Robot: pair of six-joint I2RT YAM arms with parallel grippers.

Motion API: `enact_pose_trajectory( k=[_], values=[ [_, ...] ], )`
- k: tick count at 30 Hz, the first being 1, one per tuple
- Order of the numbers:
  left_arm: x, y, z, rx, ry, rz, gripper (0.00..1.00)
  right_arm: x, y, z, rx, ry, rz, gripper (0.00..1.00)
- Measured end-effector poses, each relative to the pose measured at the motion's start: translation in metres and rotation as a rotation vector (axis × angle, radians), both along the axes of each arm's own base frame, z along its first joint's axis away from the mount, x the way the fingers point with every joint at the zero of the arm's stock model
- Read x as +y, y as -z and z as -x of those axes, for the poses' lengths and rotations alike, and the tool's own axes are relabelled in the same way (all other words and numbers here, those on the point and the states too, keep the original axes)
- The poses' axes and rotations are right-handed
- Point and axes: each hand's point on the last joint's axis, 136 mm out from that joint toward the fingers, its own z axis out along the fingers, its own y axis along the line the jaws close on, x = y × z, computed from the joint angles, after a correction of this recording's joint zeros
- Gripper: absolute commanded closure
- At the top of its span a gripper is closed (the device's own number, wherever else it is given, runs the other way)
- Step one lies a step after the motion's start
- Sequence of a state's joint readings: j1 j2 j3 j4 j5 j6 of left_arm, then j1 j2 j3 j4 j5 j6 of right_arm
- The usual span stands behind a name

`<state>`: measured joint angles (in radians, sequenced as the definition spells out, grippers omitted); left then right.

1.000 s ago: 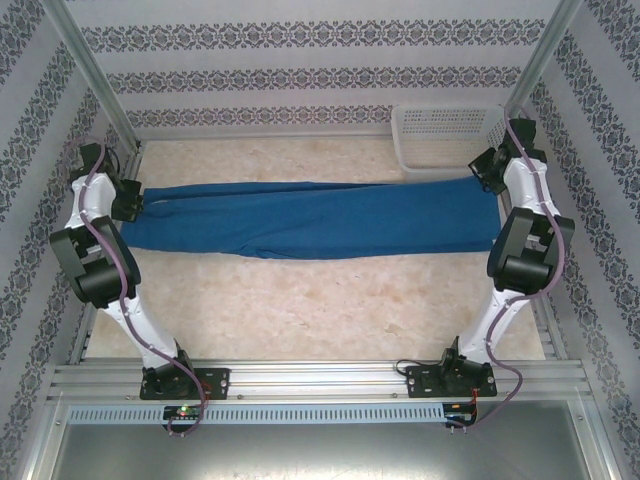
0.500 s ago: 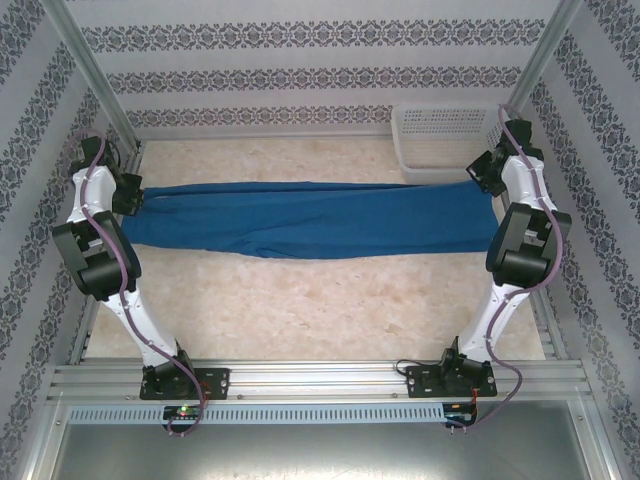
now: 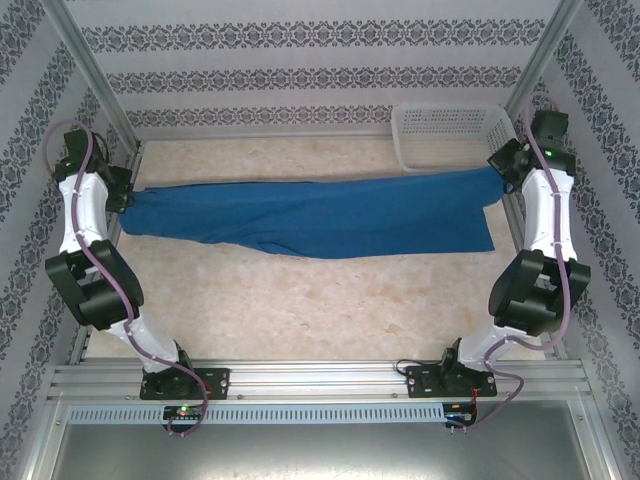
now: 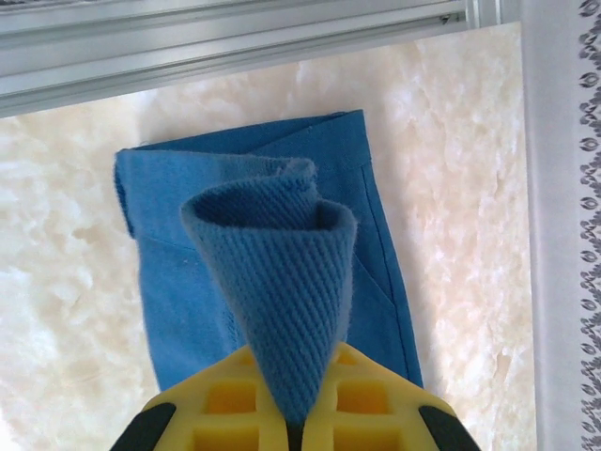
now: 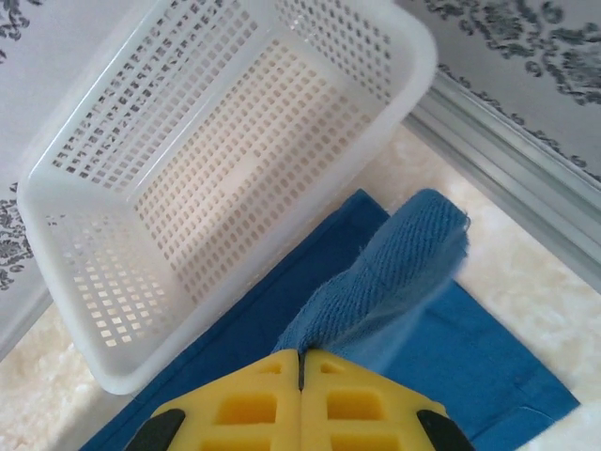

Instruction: Roll up the long pants

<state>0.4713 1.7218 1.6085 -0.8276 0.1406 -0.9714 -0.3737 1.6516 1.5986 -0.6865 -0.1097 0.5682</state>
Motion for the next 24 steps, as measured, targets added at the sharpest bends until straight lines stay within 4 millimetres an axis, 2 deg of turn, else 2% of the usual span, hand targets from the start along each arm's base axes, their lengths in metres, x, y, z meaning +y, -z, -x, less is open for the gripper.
enact_pose_trajectory(
  k=[3,6,12,24],
  values=[
    [-0.005,-0.004,0.009,-0.001,0.005,-0.003,1.00,-0.008,0.011,0.014,0.023,0.020,-0.029,1.00],
    [-0.010,0.003,0.021,0.024,0.004,0.005,1.00,-0.010,0.023,0.025,0.056,0.026,-0.049,1.00],
    [-0.015,0.015,0.050,0.073,-0.020,0.001,1.00,-0.011,0.020,0.038,0.055,0.024,-0.046,1.00],
    [-0.020,-0.027,0.094,0.014,-0.069,-0.069,1.00,-0.011,-0.010,0.062,-0.010,0.039,-0.050,1.00]
  ],
)
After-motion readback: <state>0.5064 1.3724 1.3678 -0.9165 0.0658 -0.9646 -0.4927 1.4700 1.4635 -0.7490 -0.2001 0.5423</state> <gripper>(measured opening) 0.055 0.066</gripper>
